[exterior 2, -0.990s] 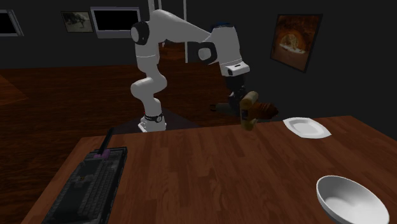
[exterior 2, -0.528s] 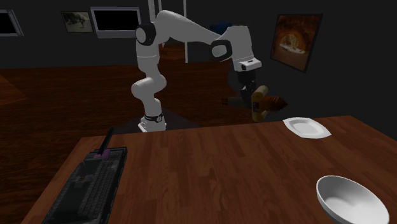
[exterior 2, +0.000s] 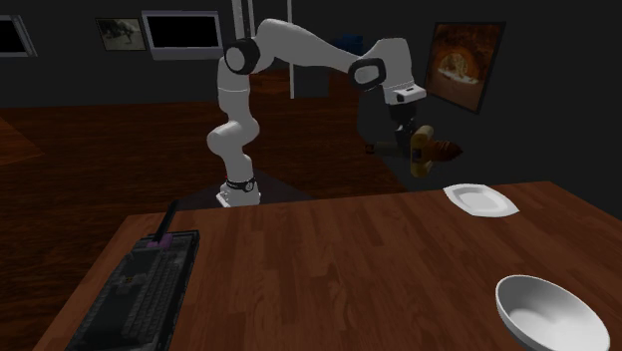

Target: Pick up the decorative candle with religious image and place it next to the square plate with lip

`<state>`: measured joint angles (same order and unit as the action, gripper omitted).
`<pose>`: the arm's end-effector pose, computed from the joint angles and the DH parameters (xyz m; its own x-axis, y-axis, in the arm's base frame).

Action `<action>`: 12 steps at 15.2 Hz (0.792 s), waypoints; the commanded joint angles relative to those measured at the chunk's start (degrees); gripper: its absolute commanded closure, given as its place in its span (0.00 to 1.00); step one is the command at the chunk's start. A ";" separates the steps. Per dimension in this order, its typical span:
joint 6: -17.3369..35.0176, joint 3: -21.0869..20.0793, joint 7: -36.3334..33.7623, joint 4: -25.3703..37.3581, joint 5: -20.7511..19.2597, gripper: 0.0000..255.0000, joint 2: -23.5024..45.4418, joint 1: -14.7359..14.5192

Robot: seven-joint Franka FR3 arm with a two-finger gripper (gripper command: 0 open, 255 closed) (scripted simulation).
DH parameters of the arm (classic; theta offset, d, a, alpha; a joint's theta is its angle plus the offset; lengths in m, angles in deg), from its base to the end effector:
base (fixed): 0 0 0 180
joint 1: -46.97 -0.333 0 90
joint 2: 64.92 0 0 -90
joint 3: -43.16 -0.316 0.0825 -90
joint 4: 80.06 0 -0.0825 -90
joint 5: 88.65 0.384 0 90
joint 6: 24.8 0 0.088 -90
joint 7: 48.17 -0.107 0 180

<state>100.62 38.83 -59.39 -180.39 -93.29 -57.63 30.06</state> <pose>0.5885 0.2232 0.5237 0.9291 0.1986 0.3120 0.2067 -0.9784 0.0070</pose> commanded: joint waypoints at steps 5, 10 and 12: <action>-3.06 -2.38 -8.24 8.50 -3.54 1.00 6.03 -4.82; -2.20 -2.88 -11.01 9.97 -4.89 1.00 8.68 -6.55; -0.74 -2.83 -11.23 8.68 -5.04 1.00 8.85 -6.53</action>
<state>99.04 35.97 -70.47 -170.88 -98.26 -48.63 23.53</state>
